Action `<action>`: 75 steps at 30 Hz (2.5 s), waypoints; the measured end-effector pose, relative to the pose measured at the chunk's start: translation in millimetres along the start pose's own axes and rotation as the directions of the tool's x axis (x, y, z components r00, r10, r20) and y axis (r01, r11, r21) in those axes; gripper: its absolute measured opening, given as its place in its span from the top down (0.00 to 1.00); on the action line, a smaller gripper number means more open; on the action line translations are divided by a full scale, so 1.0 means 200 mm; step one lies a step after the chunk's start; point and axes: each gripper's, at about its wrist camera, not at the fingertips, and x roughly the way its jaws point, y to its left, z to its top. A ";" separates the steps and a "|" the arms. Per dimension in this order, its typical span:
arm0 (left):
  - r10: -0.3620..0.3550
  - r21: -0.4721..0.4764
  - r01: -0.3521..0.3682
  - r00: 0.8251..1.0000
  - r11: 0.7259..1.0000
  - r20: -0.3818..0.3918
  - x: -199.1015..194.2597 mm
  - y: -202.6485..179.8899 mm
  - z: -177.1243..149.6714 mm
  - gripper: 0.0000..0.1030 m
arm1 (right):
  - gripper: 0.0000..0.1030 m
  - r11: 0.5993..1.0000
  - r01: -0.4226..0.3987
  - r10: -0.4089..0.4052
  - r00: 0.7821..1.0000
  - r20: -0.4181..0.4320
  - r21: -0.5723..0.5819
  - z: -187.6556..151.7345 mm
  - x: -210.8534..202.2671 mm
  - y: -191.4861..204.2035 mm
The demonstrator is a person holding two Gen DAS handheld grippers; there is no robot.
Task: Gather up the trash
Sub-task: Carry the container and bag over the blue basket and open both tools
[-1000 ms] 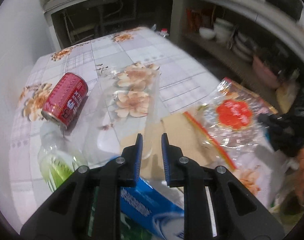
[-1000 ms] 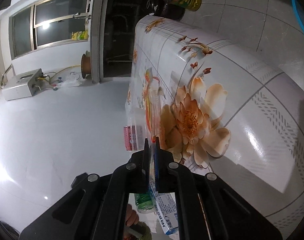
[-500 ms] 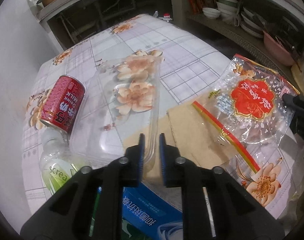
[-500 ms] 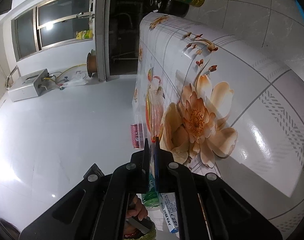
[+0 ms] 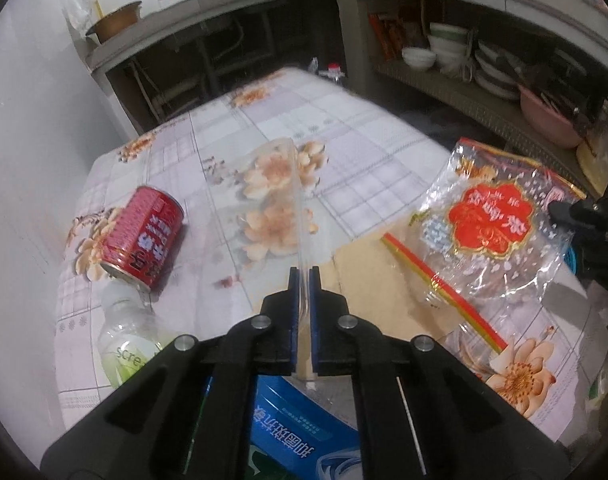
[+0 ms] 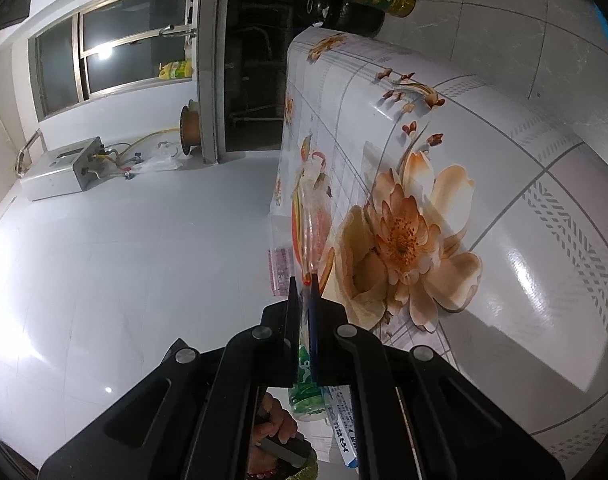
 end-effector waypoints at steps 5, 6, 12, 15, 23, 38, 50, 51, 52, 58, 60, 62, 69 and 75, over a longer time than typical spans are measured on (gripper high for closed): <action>-0.020 -0.018 0.022 0.996 1.000 0.089 -0.11 0.01 0.02 0.98 | 0.96 0.999 -0.023 0.024 1.000 0.019 -0.024 -0.01 -0.03 0.04; -0.022 -0.019 0.024 0.994 1.000 0.108 -0.13 0.01 0.03 0.98 | 0.96 0.999 -0.028 0.028 0.999 0.020 -0.026 -0.01 -0.03 0.04; -0.028 -0.037 0.035 0.983 0.999 0.183 -0.24 0.01 0.06 0.98 | 0.96 0.997 -0.062 0.064 0.997 0.035 -0.050 -0.01 -0.07 0.09; -0.039 -0.038 0.048 0.977 0.998 0.209 -0.30 0.00 0.08 0.98 | 0.96 0.995 -0.083 0.085 0.996 0.037 -0.057 -0.02 -0.10 0.10; -0.064 -0.033 0.076 0.961 0.997 0.270 -0.43 -0.05 0.11 0.98 | 0.96 0.989 -0.131 0.134 0.990 0.047 -0.071 -0.02 -0.18 0.14; -0.183 0.051 0.176 0.927 0.983 0.329 -0.58 -0.32 0.23 0.98 | 0.96 0.978 -0.191 0.201 0.971 0.131 -0.089 0.00 -0.45 0.15; -0.428 0.172 0.398 0.882 0.901 0.200 -0.42 -0.87 0.45 0.98 | 0.96 0.988 -0.152 0.153 0.901 0.407 -0.035 0.08 -1.10 -0.14; -0.454 0.179 0.425 0.875 0.887 0.171 -0.38 -0.94 0.47 0.98 | 0.96 0.989 -0.149 0.144 0.892 0.429 -0.022 0.09 -1.14 -0.17; -0.470 0.182 0.443 0.870 0.878 0.148 -0.35 -0.99 0.48 0.98 | 0.96 0.989 -0.146 0.130 0.877 0.462 -0.001 0.09 -1.22 -0.23; -0.548 0.204 0.549 0.834 0.810 -0.068 -0.05 -1.42 0.52 0.98 | 0.96 0.980 -0.144 0.041 0.818 0.573 0.136 0.12 -1.46 -0.58; -0.558 0.201 0.577 0.817 0.792 -0.145 0.06 -1.55 0.50 0.98 | 0.96 0.970 -0.155 0.015 0.808 0.589 0.188 0.14 -1.49 -0.70; -0.559 0.195 0.600 0.797 0.775 -0.231 0.19 -1.70 0.48 0.98 | 0.96 0.957 -0.158 -0.019 0.801 0.598 0.242 0.17 -1.50 -0.82; -0.523 0.198 0.623 0.759 0.757 -0.388 0.55 -2.13 0.41 0.98 | 0.95 0.930 -0.091 -0.153 0.786 0.599 0.357 0.31 -1.46 -1.11; -0.530 0.119 0.627 0.732 0.770 -0.427 0.72 -2.23 0.43 0.68 | 0.61 0.872 0.063 -0.351 0.771 0.532 0.485 0.42 -1.42 -1.45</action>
